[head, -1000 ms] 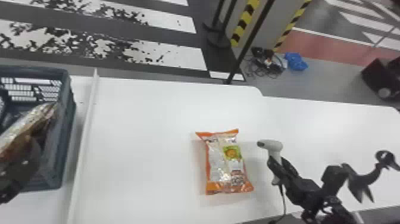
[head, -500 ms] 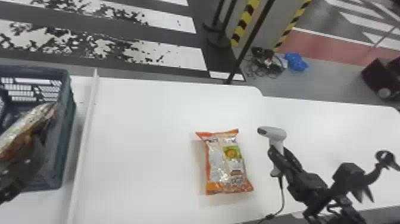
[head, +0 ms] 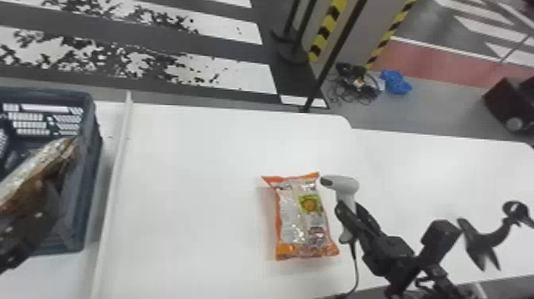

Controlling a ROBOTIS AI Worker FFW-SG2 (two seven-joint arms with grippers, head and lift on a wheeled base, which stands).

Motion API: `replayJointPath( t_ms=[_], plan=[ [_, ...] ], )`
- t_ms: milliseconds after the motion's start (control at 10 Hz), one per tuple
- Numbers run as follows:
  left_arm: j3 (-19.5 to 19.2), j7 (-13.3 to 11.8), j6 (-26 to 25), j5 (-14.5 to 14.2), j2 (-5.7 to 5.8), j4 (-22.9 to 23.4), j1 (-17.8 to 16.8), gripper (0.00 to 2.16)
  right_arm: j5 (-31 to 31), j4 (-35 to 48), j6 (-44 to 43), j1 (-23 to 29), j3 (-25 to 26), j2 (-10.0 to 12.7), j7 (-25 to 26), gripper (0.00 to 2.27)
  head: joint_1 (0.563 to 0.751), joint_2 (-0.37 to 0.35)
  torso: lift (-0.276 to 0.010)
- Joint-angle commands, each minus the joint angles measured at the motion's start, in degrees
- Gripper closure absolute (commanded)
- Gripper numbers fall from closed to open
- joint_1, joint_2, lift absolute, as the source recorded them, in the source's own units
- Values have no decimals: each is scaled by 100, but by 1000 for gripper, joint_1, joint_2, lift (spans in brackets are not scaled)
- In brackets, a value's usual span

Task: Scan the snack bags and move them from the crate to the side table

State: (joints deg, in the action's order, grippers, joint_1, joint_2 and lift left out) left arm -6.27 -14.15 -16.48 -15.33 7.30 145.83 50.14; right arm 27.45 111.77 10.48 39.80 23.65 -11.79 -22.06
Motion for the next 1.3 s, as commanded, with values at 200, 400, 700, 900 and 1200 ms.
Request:
replayJointPath(
  t_ms=[200, 400, 700, 900, 1200],
  plan=[
    [3, -1, 0, 3, 26, 16, 4, 73, -213, 2, -15, 19, -352, 2, 9, 2243, 695, -307, -87],
    [-5, -9, 0, 3, 26, 25, 22, 73, -354, -24, 3, -16, -484, -7, 35, 2243, 695, -278, -87],
    [-14, -18, 0, 12, 43, 42, 39, 73, -407, -191, 3, -87, -501, -51, 88, 2243, 695, -265, -87],
    [-14, -18, 0, 12, 43, 51, 48, 73, -530, -437, 108, -210, -633, -121, 114, 2243, 695, -273, -87],
    [-14, -18, 0, 30, 35, 51, 48, 73, -591, -622, 108, -359, -730, -165, 158, 2243, 695, -269, -87]
  ],
)
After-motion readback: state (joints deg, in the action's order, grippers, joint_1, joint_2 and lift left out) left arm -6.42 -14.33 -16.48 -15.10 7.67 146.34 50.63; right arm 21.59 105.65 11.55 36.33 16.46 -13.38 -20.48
